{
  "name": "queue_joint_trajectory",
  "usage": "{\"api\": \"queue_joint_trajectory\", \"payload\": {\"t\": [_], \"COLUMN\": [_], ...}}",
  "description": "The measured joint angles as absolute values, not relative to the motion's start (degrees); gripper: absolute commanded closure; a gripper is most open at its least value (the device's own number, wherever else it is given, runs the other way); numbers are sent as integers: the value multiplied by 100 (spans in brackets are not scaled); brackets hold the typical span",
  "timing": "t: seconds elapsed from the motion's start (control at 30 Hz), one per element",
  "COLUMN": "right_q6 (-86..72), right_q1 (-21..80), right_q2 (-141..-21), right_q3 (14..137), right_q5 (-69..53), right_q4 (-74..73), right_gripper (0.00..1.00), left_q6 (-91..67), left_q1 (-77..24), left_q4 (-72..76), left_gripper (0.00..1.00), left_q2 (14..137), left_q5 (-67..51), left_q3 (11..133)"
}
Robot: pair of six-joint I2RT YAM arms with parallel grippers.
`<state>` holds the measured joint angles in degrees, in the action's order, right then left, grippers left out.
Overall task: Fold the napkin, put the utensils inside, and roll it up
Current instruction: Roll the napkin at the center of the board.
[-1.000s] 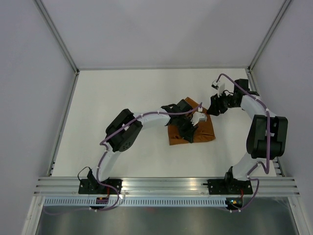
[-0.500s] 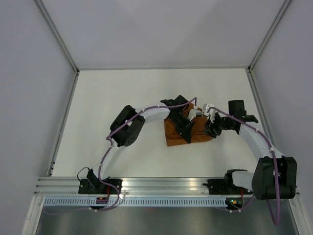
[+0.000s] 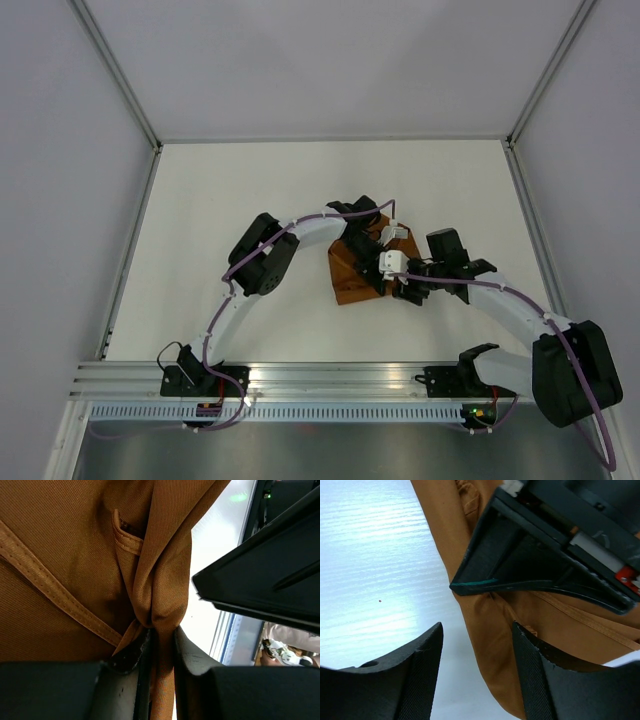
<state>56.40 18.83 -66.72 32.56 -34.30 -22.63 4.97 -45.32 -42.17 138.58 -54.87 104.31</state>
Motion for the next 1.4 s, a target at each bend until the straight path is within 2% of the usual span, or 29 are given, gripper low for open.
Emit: {"api": "queue_joint_trajectory", "payload": {"t": [0.43,0.6,0.7,0.73,0.8,0.93,1.07,1.13,1.4], "right_q6": [5680,5666,5666,5658,5629,5621,5638,5638,5699], "right_q1": [2641,2716,2718,2722,2729,2753,2753,2753,2735], "right_q2": [-7105,-7295,-7382,-7413,-7459,-7564,-7708,-7797,-8416], "right_q3": [2884,2814,2814,2814,2814,2856,2954,3037,3680], "right_q5": [-2790,-2685,-2672,-2672,-2720,-2768,-2821,-2853,-3070], "right_q4": [-1428,-1149,-991,-945,-956,-906,-899,-939,-1411], "right_gripper": [39,46,57,67,72,81,85,89,92], "left_q6": [475,478,478,478,478,475,469,436,281], "left_q1": [-4482,-4473,-4466,-4458,-4436,-4370,-4298,-4270,-4154], "left_q4": [-4523,-4576,-4609,-4617,-4626,-4674,-4650,-4591,-4056], "left_gripper": [98,98,97,94,92,80,73,72,69], "left_q2": [13998,13998,13998,13998,13998,13998,13992,13957,13467], "left_q5": [-5767,-5767,-5769,-5769,-5767,-5784,-5839,-5859,-5483], "left_q3": [10495,10495,10495,10495,10495,10492,10447,10377,9765]}}
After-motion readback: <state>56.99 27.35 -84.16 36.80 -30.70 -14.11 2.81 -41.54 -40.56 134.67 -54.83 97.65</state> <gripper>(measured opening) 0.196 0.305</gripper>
